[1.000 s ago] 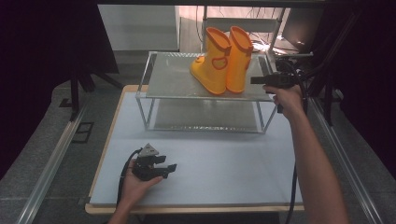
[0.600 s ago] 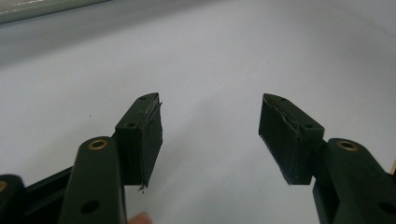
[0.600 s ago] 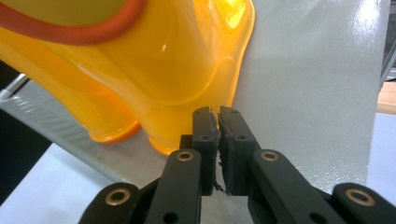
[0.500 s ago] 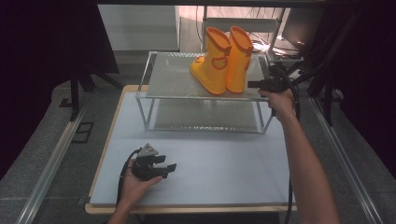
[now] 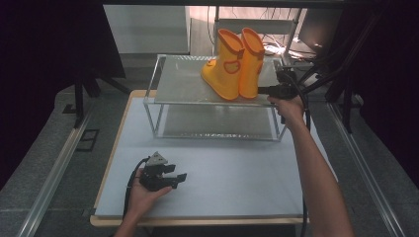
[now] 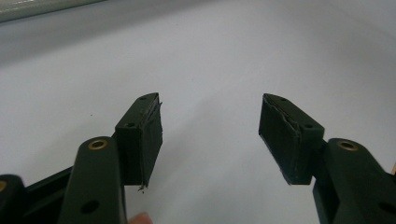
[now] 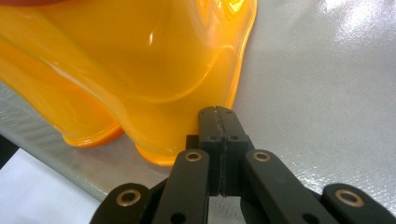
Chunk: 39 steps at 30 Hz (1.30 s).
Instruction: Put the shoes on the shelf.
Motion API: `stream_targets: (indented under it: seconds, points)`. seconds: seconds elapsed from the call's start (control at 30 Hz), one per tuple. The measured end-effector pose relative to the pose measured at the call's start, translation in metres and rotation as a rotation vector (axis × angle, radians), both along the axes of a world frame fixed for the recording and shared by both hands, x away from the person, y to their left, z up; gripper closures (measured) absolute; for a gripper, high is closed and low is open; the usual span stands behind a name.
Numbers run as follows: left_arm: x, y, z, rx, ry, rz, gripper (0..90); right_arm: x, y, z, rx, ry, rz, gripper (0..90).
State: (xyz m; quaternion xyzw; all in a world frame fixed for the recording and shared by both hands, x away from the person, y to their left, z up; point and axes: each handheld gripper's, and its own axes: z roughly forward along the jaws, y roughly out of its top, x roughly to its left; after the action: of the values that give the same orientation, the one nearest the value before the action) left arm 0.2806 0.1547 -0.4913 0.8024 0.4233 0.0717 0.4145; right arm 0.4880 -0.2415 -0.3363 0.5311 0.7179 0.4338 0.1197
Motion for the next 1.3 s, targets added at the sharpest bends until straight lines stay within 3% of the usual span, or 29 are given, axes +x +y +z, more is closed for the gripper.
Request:
stream_targets:
  seconds: [0.13,0.57,0.73,1.3]
  points:
    - [0.001,0.000,0.000,0.000,0.000,-0.002,39.8,-0.001,0.001,-0.001,0.037,0.008,0.010,89.7]
    - [0.001,-0.003,-0.001,0.001,0.003,-0.008,39.7,-0.005,0.010,-0.002,0.043,-0.005,0.027,89.7]
    - [0.001,-0.003,-0.001,0.003,0.004,-0.010,39.7,-0.006,0.017,-0.003,0.071,-0.001,0.055,89.7]
    - [0.001,-0.004,-0.002,0.005,0.005,-0.016,39.7,-0.009,0.041,-0.004,0.088,-0.012,0.120,89.7]
